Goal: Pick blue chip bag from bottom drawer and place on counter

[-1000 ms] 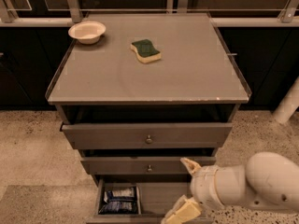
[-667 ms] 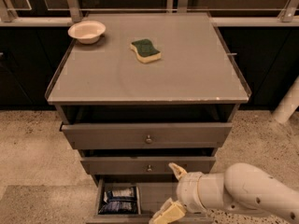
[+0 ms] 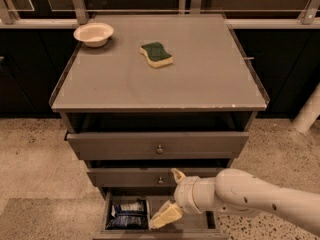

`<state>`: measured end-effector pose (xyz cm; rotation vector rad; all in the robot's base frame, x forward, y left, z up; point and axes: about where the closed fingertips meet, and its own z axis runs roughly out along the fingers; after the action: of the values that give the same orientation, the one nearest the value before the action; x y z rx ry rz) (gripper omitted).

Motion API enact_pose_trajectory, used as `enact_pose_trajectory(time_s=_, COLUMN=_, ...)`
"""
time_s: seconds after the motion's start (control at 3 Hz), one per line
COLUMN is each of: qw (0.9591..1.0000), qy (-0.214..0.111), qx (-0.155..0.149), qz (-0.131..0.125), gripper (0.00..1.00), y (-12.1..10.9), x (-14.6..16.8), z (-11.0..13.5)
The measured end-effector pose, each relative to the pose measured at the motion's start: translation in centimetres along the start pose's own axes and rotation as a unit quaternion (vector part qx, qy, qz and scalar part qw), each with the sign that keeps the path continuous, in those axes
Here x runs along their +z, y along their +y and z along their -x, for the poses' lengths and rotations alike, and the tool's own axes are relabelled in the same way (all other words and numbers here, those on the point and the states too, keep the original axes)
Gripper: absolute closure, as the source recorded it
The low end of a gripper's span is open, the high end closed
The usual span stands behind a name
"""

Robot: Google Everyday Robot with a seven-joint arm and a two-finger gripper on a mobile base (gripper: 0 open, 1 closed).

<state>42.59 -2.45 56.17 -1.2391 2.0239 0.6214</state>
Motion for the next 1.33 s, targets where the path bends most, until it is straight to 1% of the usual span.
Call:
enact_pose_trajectory(time_s=0.33, qw=0.9999, qy=0.001, qx=0.014, qz=-0.004, gripper=0.00, y=-0.2, x=0.0, z=-0.8)
enact_pose_trajectory(time_s=0.67, qw=0.9987, qy=-0.013, qx=0.031, qz=-0.038, gripper=0.00, y=-3.8, x=1.2, z=-2.9)
enact_pose_trajectory(time_s=1.0, qw=0.9940, qy=-0.057, qx=0.062, qz=-0.070, gripper=0.00, y=-7.8, x=4.0, z=-5.3)
enact_pose_trajectory(time_s=1.33, qw=0.9887, qy=-0.085, qx=0.103, qz=-0.067, gripper=0.00, y=-9.6, x=8.2, z=-8.4)
